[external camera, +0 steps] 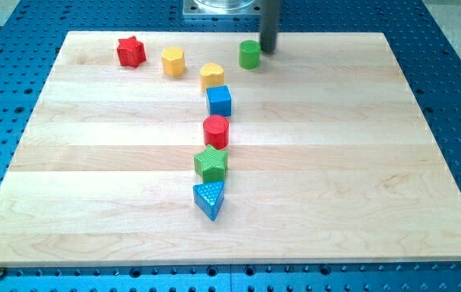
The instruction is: Push the green circle slightly downwards
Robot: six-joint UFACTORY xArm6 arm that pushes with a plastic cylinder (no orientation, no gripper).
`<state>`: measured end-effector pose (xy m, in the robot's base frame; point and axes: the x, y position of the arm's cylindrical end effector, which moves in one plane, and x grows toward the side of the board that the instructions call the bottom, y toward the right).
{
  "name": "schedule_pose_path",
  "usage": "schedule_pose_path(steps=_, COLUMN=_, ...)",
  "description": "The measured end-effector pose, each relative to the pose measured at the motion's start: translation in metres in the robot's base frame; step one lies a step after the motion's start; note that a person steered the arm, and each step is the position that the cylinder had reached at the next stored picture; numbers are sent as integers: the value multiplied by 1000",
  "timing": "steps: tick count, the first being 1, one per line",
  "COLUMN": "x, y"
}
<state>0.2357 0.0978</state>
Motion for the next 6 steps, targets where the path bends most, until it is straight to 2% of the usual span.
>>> schedule_pose_path(steps=1, x=-31, y=-12)
schedule_pose_path(steps=2, x=-39, y=-82)
schedule_pose_path(steps=3, x=12, y=-63)
schedule_pose_path(steps=4, x=25, y=-32)
schedule_pose_path(steps=5, x=0, y=-26)
schedule_pose_path(steps=6, x=18, y=36)
